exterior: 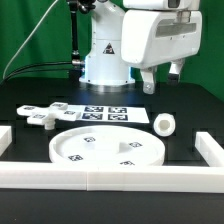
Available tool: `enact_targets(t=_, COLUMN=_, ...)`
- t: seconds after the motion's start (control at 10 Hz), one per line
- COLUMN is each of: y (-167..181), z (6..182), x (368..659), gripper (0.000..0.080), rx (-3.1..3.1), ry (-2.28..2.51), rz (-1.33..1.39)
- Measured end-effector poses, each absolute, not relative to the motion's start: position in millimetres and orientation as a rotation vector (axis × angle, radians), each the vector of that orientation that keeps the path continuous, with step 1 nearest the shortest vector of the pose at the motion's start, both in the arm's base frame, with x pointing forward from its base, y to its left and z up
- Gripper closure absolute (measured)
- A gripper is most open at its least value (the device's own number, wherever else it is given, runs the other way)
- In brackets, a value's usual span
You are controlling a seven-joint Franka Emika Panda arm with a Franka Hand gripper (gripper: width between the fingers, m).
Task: Assemble round table
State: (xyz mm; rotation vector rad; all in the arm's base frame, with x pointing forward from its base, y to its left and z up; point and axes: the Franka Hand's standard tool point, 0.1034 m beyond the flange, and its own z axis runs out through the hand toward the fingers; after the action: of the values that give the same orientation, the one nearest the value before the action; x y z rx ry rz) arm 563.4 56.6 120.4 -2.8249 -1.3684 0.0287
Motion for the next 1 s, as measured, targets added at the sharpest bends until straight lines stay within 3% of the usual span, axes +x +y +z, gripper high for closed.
enact_targets(t=0.4, y=56, z=119.5, x=562, gripper=0.015, rx=-2.826, ry=-1.367, rz=0.031)
enact_targets(t=0.7, y=21, z=88.5, x=544, gripper=0.015, rx=-2.773, ry=-1.459, rz=0.014)
enact_targets(t=1.0, y=-7, z=58.8, x=550, gripper=0.015, rx=-2.739, ry=-1.511, rz=-0.001)
